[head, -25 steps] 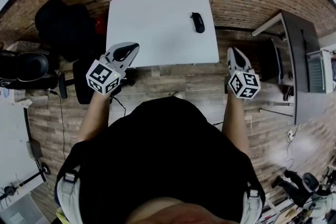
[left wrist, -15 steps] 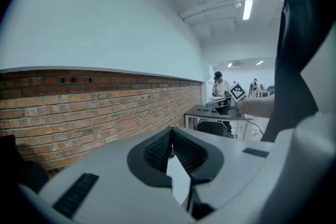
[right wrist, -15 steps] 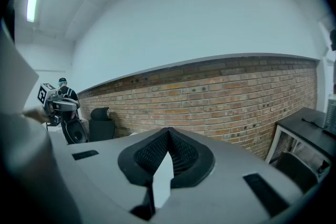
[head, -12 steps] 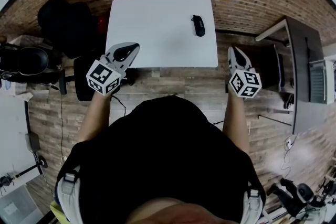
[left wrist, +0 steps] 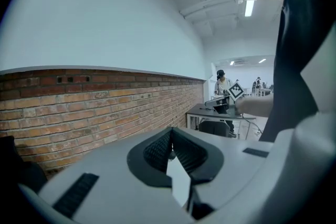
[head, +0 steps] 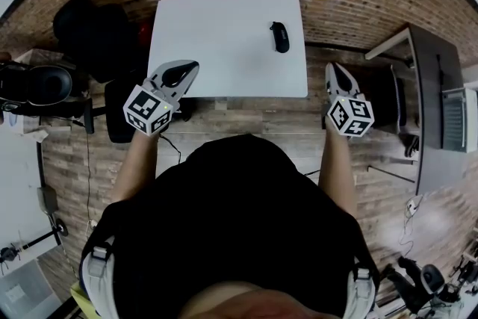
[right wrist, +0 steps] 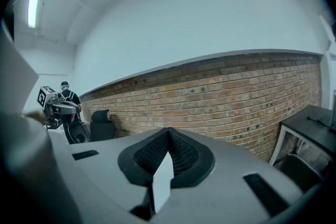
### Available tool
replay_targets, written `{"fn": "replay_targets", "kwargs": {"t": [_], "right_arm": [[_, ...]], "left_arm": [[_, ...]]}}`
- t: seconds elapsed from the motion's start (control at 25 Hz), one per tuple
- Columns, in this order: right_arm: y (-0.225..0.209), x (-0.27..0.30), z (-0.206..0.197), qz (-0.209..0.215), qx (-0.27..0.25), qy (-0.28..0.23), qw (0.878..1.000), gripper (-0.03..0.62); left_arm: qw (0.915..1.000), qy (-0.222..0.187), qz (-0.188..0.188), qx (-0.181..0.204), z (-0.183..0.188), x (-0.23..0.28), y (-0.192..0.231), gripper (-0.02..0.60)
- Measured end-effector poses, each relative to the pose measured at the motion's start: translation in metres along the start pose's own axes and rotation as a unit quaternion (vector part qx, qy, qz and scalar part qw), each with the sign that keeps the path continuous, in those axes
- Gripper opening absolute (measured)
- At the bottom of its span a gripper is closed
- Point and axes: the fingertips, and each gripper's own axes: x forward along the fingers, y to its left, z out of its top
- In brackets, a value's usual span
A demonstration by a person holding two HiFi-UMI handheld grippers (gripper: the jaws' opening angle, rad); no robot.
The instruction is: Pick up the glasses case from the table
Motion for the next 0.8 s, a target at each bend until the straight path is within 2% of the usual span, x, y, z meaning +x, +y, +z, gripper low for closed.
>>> {"fn": "replay_targets", "kwargs": {"t": [0.44, 0.8], "right_arm": [[-0.016, 0.005, -0.005, 0.008, -0.001, 0.009, 1.0, 0.014], [-0.013, 0.004, -0.001, 0.016, -0.006, 0.004, 1.0, 0.014]], "left_arm": [[1.0, 0.001, -0.006, 0.001, 0.002, 0.023, -0.008, 0.011], [1.0, -0.006, 0.005, -0.006, 0.002, 0.014, -0.008, 0.011]]}}
